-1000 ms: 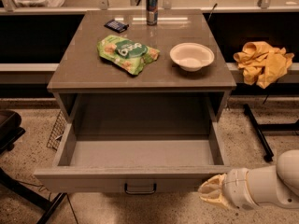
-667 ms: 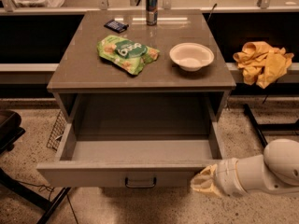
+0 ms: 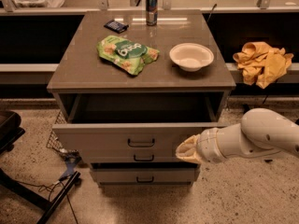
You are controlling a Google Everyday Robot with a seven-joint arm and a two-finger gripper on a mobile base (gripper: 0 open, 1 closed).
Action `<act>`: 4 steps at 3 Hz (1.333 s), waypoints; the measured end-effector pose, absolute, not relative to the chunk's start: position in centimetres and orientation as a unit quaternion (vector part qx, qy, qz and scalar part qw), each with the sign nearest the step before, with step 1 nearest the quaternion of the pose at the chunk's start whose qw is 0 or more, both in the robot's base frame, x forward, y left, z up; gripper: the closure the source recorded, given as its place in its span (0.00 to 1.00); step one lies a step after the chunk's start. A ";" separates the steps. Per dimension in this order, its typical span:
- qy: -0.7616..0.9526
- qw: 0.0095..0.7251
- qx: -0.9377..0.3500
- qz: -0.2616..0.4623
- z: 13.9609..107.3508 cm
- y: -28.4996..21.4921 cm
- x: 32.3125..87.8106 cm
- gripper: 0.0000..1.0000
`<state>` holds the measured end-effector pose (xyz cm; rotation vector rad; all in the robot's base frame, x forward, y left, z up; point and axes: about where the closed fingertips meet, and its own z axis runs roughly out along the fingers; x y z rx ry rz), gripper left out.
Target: Close top drawer
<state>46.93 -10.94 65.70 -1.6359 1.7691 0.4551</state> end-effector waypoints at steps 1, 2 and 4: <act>0.679 0.338 -0.628 0.175 65.7 -10.9 46.9 1.00; 0.667 0.353 -0.633 0.172 65.2 -10.4 49.5 1.00; 0.651 0.376 -0.639 0.164 64.3 -10.1 54.4 1.00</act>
Offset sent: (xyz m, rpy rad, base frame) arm 0.0907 0.0134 -0.0164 0.0556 -0.1185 0.0491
